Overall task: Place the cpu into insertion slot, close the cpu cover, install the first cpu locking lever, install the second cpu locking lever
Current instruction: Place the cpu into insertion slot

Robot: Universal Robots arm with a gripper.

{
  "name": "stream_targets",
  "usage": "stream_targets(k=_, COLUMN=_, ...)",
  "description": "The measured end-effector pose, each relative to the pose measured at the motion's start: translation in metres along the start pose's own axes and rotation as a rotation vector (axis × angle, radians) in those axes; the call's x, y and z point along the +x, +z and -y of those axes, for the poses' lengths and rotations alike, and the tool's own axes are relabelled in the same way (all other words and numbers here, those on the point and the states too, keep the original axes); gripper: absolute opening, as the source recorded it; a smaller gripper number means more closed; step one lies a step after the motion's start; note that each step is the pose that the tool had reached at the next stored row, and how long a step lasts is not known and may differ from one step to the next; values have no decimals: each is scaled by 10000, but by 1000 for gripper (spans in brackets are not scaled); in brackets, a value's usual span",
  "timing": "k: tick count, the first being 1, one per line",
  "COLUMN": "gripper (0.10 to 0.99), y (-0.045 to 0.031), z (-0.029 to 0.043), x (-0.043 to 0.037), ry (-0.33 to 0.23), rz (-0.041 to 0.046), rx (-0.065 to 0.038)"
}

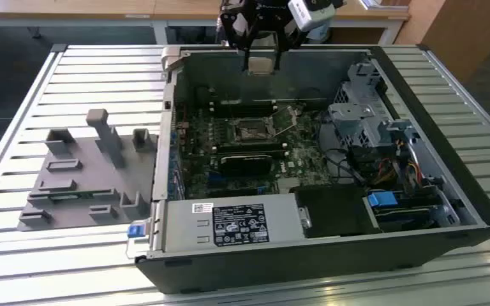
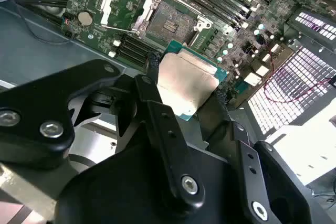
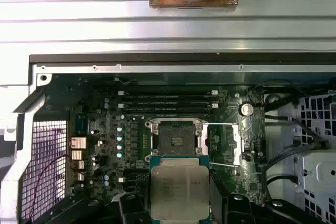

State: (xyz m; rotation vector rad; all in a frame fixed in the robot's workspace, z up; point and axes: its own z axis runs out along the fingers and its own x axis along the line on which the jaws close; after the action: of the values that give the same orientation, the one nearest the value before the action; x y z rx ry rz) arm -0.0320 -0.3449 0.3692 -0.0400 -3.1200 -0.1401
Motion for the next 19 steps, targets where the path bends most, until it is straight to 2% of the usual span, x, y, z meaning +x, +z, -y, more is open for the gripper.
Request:
stream_targets(k=10, gripper=541, y=0, z=0, x=0, ry=78, rz=6, rx=0)
stream_targets(k=19, gripper=541, y=4, z=0, x=0, ry=630, rz=56, rx=-9)
